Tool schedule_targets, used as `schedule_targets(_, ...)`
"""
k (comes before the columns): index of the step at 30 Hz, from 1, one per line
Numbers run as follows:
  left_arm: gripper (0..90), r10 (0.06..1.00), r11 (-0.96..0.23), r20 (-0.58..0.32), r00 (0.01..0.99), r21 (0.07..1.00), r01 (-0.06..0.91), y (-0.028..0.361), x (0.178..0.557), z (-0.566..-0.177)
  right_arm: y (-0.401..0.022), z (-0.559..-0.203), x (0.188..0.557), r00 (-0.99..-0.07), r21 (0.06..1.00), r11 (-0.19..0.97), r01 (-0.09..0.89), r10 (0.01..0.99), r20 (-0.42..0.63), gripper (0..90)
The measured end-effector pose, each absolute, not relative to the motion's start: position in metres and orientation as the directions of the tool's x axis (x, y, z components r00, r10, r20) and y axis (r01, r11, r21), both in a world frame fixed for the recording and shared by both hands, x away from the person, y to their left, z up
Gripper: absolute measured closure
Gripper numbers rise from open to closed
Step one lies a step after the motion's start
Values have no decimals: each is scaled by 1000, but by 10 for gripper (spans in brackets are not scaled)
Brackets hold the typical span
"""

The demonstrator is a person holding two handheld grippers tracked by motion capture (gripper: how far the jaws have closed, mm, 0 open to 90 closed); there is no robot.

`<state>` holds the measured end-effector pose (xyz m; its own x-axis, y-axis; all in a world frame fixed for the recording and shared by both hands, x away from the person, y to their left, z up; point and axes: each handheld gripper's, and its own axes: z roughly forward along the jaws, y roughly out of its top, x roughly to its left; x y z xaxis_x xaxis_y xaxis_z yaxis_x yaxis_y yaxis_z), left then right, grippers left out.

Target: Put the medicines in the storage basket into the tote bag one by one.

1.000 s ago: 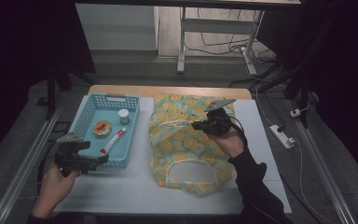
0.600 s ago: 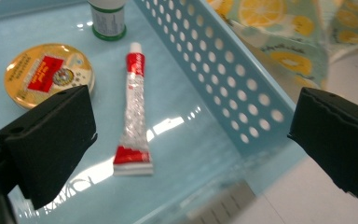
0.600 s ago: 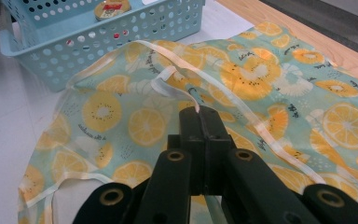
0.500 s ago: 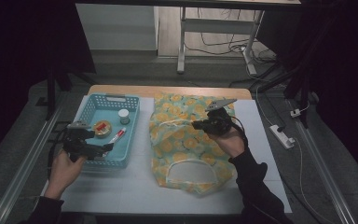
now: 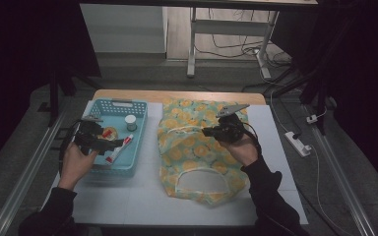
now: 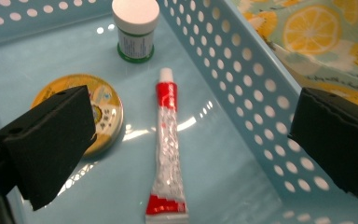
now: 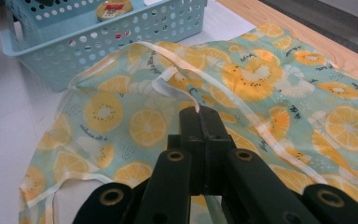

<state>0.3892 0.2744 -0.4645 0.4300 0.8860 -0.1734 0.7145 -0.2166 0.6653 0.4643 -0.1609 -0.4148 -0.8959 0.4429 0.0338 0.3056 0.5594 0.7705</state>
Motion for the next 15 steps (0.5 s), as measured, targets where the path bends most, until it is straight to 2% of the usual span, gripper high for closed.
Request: schedule_targets(15, 0, 910, -222, -142, 390, 628, 746, 283, 433, -480, -161, -414, 464, -897, 771, 560, 303, 440, 33, 900)
